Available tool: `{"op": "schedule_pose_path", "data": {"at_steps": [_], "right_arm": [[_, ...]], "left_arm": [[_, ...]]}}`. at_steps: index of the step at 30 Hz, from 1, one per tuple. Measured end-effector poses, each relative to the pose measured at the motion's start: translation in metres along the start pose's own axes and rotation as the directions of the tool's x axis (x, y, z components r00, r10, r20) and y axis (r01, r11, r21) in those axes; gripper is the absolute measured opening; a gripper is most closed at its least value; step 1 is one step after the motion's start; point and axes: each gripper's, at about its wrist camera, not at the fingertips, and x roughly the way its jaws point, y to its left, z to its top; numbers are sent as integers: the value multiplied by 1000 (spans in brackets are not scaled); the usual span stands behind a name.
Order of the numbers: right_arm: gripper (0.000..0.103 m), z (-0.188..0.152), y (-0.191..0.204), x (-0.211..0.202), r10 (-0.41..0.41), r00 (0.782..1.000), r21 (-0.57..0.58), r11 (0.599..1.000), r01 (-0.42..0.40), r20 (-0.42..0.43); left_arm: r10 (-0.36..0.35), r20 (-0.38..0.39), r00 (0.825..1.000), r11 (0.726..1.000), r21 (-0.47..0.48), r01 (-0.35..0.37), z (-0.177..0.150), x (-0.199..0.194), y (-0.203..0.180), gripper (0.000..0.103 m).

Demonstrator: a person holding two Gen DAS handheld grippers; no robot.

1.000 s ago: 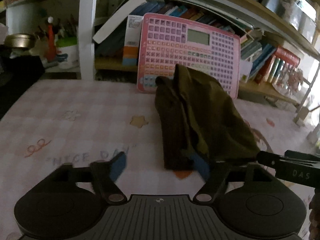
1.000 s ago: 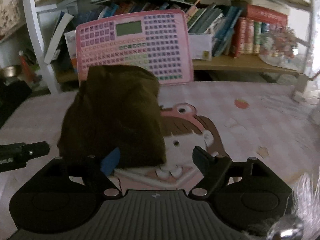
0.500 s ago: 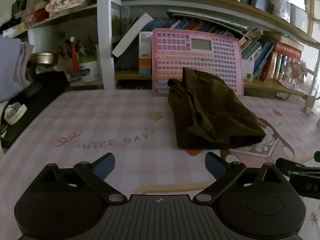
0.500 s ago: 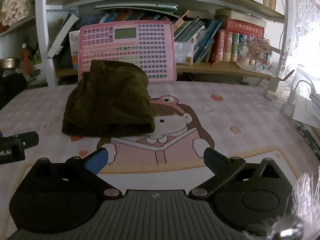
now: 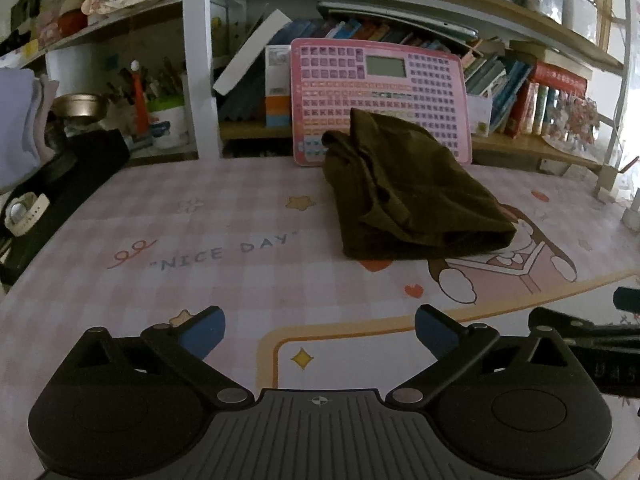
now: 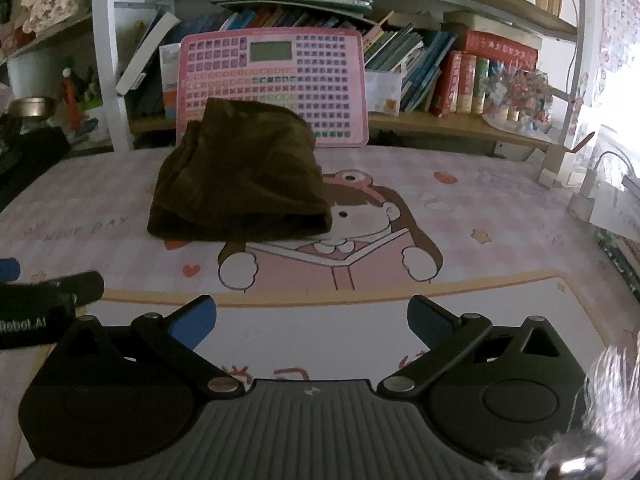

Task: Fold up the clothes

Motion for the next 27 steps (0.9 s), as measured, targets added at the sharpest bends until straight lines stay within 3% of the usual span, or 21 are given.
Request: {"op": "schedule_pose_path", "data": {"at_steps": [27], "right_arm": [[103,-2,-10,1,-27,1000,26,999,27,-15]], "left_arm": [[-18,-16,1000,1000,4,18,-2,2,-6,103]]}}
